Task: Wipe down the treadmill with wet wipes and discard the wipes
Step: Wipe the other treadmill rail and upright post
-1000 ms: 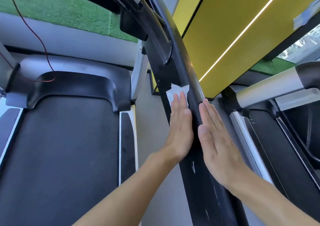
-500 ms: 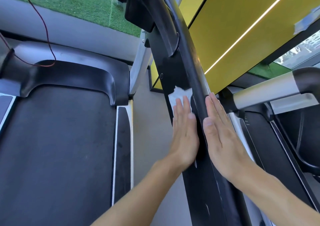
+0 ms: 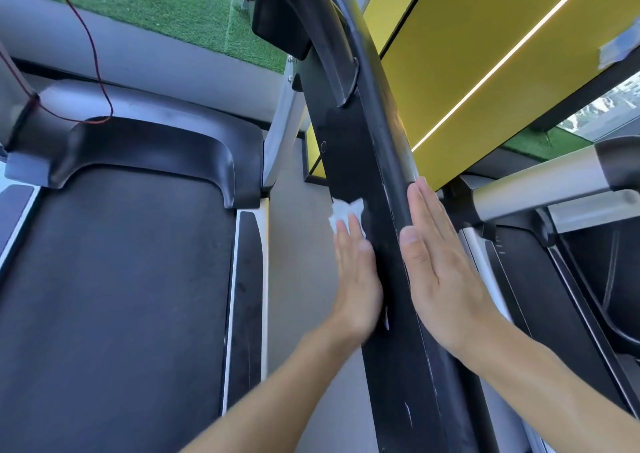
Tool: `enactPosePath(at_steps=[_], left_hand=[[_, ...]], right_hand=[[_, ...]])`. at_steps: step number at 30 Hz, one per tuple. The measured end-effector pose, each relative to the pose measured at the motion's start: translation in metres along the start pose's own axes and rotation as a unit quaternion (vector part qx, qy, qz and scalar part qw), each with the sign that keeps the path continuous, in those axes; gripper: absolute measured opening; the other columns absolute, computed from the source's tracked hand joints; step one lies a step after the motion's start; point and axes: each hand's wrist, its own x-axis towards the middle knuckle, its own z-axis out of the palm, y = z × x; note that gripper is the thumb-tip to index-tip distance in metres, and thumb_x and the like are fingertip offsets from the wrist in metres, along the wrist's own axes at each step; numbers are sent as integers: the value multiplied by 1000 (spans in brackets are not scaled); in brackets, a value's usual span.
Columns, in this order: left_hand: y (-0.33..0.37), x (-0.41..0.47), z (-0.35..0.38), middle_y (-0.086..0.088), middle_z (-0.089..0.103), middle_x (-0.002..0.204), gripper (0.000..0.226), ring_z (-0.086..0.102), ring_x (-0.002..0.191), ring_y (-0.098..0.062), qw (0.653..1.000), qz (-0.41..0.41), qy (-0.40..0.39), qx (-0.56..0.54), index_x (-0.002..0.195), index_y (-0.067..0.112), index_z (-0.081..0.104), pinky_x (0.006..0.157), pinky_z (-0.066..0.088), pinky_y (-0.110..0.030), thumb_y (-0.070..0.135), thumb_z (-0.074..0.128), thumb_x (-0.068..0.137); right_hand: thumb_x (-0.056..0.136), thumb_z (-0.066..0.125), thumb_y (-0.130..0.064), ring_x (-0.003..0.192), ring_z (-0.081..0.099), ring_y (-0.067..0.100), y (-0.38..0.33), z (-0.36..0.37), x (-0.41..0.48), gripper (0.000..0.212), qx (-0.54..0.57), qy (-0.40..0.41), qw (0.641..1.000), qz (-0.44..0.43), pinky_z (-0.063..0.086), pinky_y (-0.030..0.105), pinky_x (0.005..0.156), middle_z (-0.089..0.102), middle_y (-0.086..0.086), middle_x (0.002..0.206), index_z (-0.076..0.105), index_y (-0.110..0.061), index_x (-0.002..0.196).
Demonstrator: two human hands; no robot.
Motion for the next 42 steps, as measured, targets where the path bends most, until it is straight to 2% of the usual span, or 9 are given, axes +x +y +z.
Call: enactPosePath(at_steps=[3,5,9,16,22,26,33,37,42], left_hand=[[7,29,-9,19,-16,162,78,-10,150,-2,997,-73,26,-32,151,49,-8,125,0,-43,85,5,83],[-3,5,-1,11,-17,164,79,-15,151,-9,999,-41,1,-16,152,50,-4,124,-2,-45,86,6,82],[14,-26,9,25,-27,157,53,-26,140,12,999,37,-19,20,146,46,-16,123,-9,-35,61,3,98],[44,-16,7,21,-26,159,54,-27,142,6,986,127,-32,103,154,35,-15,124,-7,-38,41,12,109],[59,9,-3,20,-21,160,52,-22,144,7,995,70,-10,65,155,34,-11,124,-5,-36,43,6,107],[32,-44,12,23,-29,157,51,-27,142,7,985,128,-54,104,152,36,-18,123,-8,-35,39,8,109],[31,2,1,22,-19,161,66,-22,144,7,1000,17,1,21,154,40,-9,124,-6,-38,68,5,96],[-14,-47,13,26,-20,159,77,-21,141,13,997,44,-41,47,155,40,-9,123,-6,-33,76,4,88],[-9,3,-3,18,7,164,99,0,149,3,997,-73,-23,25,153,50,15,124,5,-41,99,8,68]], right_hand=[[91,6,-64,143,-13,-16,1,2,1,67,-8,1,1000,1,-7,0,109,-11,-31,160,-3,-39,153],[92,7,-63,143,-13,-16,2,2,1,68,-7,3,1000,0,-6,2,111,-10,-31,160,-2,-37,155],[96,11,-57,143,-12,-16,-1,0,1,65,8,0,1000,13,-3,7,113,-9,-30,161,1,-35,156],[90,4,-68,144,-11,-14,-4,-1,0,76,33,3,999,23,-1,25,124,-5,-26,163,4,-32,157],[88,1,-68,141,-13,-18,-4,-2,-39,73,36,-22,999,27,-1,28,125,-8,-31,160,1,-38,155],[89,2,-66,144,-13,-14,0,3,-42,72,12,-2,1000,7,1,26,124,-8,-27,162,0,-35,154],[88,3,-67,143,-14,-15,3,3,-40,78,3,-3,1000,5,-6,9,116,-8,-25,162,2,-30,157],[87,0,-67,143,-16,-14,1,4,-40,81,-12,3,1000,11,-6,12,117,-11,-25,162,0,-29,158],[87,0,-66,144,-15,-12,5,5,-39,81,-8,6,1000,7,-6,14,118,-10,-24,162,1,-28,158]])
